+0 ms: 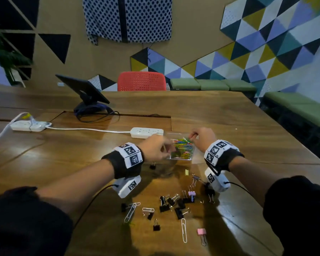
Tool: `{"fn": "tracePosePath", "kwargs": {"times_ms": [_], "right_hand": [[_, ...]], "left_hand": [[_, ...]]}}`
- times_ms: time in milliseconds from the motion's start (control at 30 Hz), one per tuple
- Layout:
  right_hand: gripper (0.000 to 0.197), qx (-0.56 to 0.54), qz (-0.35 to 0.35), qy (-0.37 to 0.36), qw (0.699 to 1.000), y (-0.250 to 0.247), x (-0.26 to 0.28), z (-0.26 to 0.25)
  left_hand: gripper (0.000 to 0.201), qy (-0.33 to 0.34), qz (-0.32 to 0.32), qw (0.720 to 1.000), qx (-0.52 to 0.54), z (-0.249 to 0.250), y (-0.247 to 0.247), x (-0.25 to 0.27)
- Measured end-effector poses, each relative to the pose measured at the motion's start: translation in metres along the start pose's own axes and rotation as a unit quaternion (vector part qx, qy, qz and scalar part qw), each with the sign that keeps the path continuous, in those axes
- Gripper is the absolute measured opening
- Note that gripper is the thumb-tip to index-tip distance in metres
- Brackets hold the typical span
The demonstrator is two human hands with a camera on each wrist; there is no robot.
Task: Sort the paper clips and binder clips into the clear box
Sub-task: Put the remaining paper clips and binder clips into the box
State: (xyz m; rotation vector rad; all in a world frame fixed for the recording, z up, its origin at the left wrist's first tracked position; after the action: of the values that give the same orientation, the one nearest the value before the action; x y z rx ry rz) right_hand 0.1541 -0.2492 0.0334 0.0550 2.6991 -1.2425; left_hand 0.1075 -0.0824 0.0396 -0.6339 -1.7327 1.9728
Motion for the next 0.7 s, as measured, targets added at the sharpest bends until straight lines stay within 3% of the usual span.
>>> {"fn": "tracePosePath", "kwargs": {"times_ms": [133,233,300,400,567,700], "right_hand": [[0.018,0.024,-0.017,-0.014,0.999,0.009,0.001,-0.005],[0.021,0.041,0.016,-0.070,0.997,0.009,0.011,-0.019],[0.019,0.037,-0.006,-0.106,0.994,0.019,0.024,-0.033],[0.013,0.033,-0.102,-0.144,0.984,0.046,0.054,-0.055],[0.013,0.045,-0.274,-0.185,0.943,0.090,0.113,-0.088],[0.016,0.083,-0.359,-0.187,0.911,0.119,0.136,-0.098]], "left_hand": [[0.023,0.001,-0.152,0.988,-0.022,-0.001,0.017,0.056],[0.038,0.017,-0.254,0.965,-0.067,-0.002,0.035,0.097],[0.047,0.017,-0.296,0.951,-0.086,-0.006,0.047,0.117],[0.052,-0.004,-0.312,0.945,-0.095,-0.012,0.057,0.134],[0.038,0.000,-0.253,0.965,-0.073,-0.011,0.059,0.139],[0.032,0.002,-0.230,0.972,-0.054,-0.011,0.058,0.141]]}}
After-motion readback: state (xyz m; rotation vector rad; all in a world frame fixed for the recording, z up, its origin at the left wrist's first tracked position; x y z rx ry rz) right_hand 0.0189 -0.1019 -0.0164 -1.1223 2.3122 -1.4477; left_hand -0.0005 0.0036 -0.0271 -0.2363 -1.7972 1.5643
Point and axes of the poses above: each hand's wrist, its own x-axis away from the middle knuckle, its own y-axis out of the palm, z = x × y, the point moved 6 cm from there along -x, towards the middle knuckle, and after that the axes turned 15 degrees about -x, right-handed, at the moved point
